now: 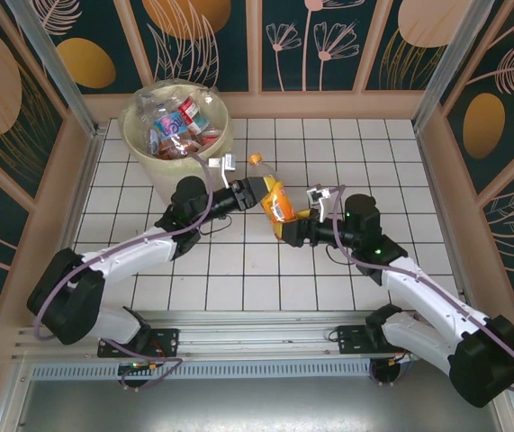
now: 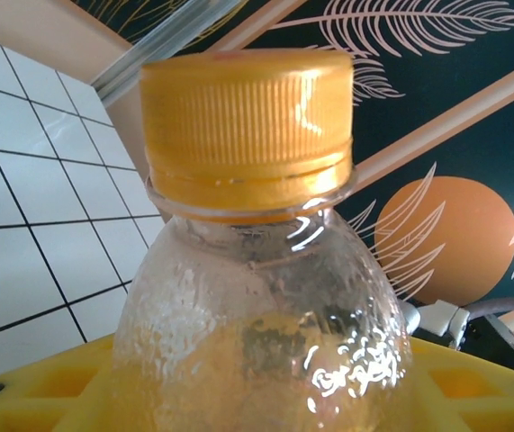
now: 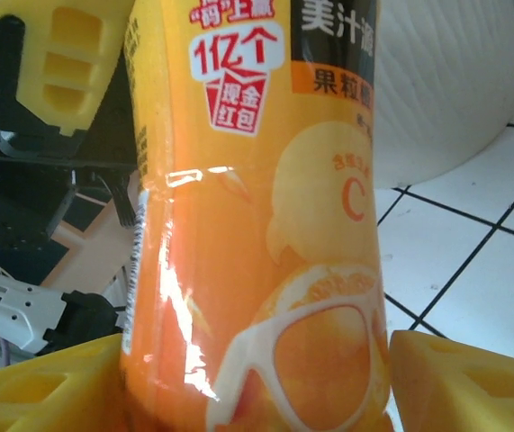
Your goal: Put the plastic bottles in the bin
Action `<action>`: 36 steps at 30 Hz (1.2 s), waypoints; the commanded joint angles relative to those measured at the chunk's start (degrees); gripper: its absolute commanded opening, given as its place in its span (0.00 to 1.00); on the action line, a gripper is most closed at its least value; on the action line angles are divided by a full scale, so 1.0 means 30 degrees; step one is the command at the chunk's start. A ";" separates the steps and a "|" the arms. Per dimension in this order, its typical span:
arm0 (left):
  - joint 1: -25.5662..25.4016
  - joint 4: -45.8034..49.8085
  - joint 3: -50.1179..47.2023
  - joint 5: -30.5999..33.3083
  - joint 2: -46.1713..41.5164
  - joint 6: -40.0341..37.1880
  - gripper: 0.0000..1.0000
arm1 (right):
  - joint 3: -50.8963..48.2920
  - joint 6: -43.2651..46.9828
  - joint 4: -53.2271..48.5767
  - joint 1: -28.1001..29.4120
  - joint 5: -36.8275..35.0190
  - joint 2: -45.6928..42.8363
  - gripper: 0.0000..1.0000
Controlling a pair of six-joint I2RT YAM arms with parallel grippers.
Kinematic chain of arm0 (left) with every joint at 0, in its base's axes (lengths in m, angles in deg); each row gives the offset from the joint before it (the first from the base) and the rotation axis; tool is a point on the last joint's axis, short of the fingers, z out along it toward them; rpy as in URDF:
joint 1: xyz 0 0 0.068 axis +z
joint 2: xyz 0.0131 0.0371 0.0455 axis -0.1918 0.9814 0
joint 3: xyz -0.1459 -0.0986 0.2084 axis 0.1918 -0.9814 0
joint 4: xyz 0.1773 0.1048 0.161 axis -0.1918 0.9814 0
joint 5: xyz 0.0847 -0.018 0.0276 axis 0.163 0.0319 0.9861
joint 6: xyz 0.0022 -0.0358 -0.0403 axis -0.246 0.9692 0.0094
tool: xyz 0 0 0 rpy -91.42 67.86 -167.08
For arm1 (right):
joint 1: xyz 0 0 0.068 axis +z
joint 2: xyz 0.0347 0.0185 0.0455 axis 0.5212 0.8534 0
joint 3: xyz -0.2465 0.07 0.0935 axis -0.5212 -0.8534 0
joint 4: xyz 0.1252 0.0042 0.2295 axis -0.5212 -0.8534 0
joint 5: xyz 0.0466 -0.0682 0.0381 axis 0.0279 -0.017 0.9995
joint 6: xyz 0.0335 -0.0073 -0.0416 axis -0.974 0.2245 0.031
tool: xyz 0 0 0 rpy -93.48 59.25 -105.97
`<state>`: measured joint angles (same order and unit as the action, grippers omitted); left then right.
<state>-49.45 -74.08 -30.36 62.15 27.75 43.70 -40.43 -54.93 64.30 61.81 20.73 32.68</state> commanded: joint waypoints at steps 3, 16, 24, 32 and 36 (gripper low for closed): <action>0.0175 0.7434 0.4625 0.2168 -0.1493 -0.3519 0.53 | 0.1189 0.0262 -0.0265 0.0123 0.0421 -0.1765 0.94; 0.4333 1.9701 1.7320 0.5112 0.2003 -1.0831 0.54 | 0.1650 0.0795 -0.2694 0.0123 -0.0739 -0.4013 0.96; 0.6018 2.2171 2.1946 0.8179 0.4639 -1.3120 0.55 | 0.1551 0.1105 -0.3363 0.0123 -0.1095 -0.4130 0.96; 0.6813 2.2992 2.2427 0.9810 0.5978 -1.4331 0.56 | 0.1531 0.1229 -0.3705 0.0123 -0.1536 -0.4216 0.96; 0.6881 2.3521 2.2364 0.9208 0.6922 -1.4163 0.56 | 0.1562 0.1392 -0.3726 0.0114 -0.1754 -0.4084 0.96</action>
<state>-29.10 -5.37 35.78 89.45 46.64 2.54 -36.74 -52.22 53.09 61.81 16.62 20.96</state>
